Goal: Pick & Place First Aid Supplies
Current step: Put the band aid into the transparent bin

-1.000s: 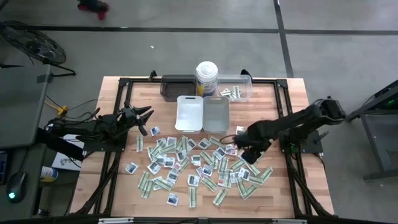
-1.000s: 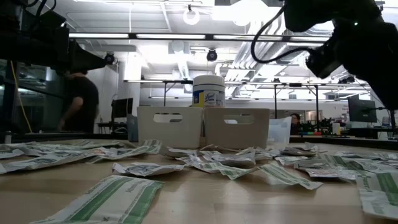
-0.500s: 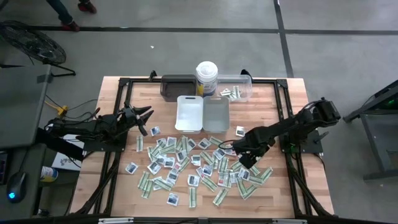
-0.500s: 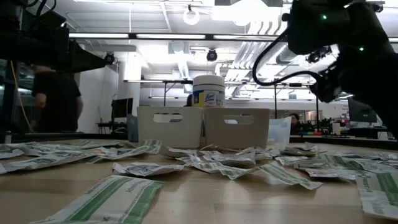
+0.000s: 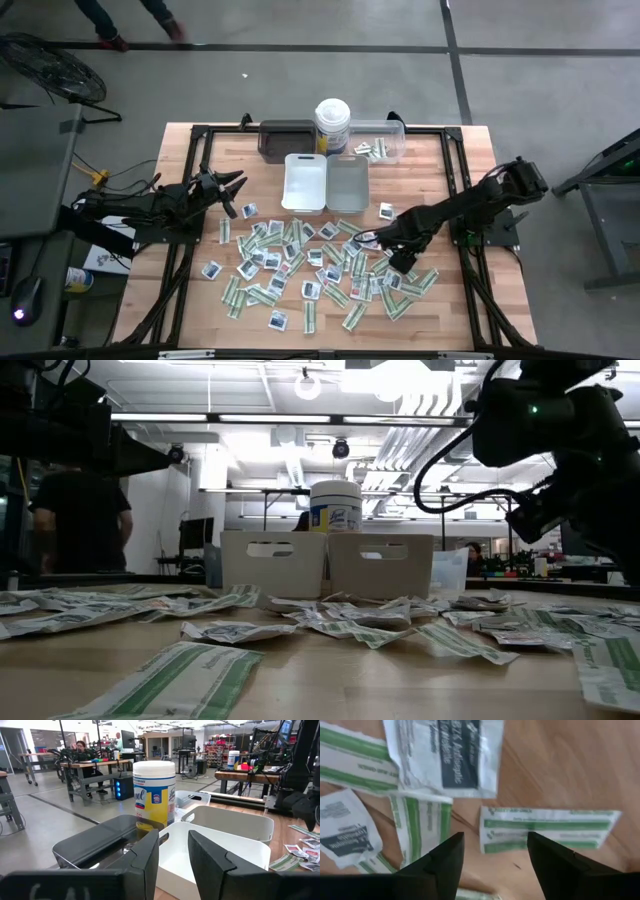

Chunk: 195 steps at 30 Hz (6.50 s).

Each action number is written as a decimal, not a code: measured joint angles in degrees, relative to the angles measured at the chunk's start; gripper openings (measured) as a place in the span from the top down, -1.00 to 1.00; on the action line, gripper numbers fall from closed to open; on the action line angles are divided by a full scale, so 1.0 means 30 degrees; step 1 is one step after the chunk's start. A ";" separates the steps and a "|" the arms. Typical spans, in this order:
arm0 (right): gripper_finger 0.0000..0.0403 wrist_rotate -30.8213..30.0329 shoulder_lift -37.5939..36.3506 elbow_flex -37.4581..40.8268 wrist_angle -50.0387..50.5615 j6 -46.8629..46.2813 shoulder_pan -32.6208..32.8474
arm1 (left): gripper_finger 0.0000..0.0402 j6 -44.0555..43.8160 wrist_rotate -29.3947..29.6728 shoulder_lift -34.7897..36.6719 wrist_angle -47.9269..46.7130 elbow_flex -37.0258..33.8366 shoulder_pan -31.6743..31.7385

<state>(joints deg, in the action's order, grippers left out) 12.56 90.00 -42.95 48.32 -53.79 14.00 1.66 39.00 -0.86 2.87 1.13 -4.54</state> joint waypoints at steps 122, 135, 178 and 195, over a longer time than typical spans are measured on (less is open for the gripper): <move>1.00 -1.0731 0.2126 -0.8272 -0.4083 2.9972 -1.6596 | 0.50 -0.0005 -0.0001 0.0000 0.0000 -0.0006 0.0000; 0.97 -1.1400 0.4429 -0.8272 -0.6275 3.2303 -1.7056 | 0.50 -0.0004 -0.0007 -0.0001 0.0000 0.0000 0.0007; 0.06 -0.5783 -0.2996 -0.8272 0.5213 1.8464 -1.4726 | 0.50 -0.0005 -0.0007 0.0000 0.0002 0.0000 0.0000; 0.07 -0.2180 -1.0199 -0.1937 0.6627 0.7052 -0.6704 | 0.50 -0.0002 -0.0002 -0.0007 0.0000 -0.0003 0.0002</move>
<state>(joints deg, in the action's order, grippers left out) 6.02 59.40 -48.76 68.20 -32.64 -6.11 1.66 39.00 -0.89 2.87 1.12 -4.53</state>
